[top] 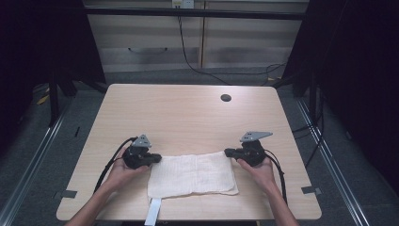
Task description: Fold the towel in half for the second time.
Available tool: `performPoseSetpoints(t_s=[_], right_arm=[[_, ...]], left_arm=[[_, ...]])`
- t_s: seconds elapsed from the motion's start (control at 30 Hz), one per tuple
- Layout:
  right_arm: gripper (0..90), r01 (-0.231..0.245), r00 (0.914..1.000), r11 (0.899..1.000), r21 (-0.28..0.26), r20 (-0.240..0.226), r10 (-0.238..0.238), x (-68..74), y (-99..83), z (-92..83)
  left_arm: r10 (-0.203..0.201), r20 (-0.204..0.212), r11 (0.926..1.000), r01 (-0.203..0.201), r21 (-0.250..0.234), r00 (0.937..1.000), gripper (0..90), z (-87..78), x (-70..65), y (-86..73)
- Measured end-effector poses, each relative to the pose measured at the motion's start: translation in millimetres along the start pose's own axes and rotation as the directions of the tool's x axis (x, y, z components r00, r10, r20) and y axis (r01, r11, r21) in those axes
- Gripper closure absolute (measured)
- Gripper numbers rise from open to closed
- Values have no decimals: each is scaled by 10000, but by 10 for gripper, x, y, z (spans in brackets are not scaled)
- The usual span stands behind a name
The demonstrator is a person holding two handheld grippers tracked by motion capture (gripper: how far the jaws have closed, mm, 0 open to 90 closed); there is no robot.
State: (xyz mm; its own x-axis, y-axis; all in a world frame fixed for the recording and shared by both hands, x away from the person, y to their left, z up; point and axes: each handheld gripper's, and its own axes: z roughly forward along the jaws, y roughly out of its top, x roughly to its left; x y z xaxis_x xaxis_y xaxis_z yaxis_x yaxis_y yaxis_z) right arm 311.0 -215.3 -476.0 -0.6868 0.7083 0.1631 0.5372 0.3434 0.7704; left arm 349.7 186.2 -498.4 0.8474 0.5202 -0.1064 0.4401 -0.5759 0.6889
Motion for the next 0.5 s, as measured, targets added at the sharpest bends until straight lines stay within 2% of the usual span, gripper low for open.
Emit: performPoseSetpoints(t_s=[0.17,0.5], right_arm=[[877,326,9988,9989,-338,-351,-338,116,36,-102],[877,929,9923,9955,-178,-801,-941,392,0,-170]], left_arm=[[26,-38,10000,-26,-24,10000,853,-5,0,-8],[-87,-235,10000,87,4,9997,852,-5,-27,-5]])
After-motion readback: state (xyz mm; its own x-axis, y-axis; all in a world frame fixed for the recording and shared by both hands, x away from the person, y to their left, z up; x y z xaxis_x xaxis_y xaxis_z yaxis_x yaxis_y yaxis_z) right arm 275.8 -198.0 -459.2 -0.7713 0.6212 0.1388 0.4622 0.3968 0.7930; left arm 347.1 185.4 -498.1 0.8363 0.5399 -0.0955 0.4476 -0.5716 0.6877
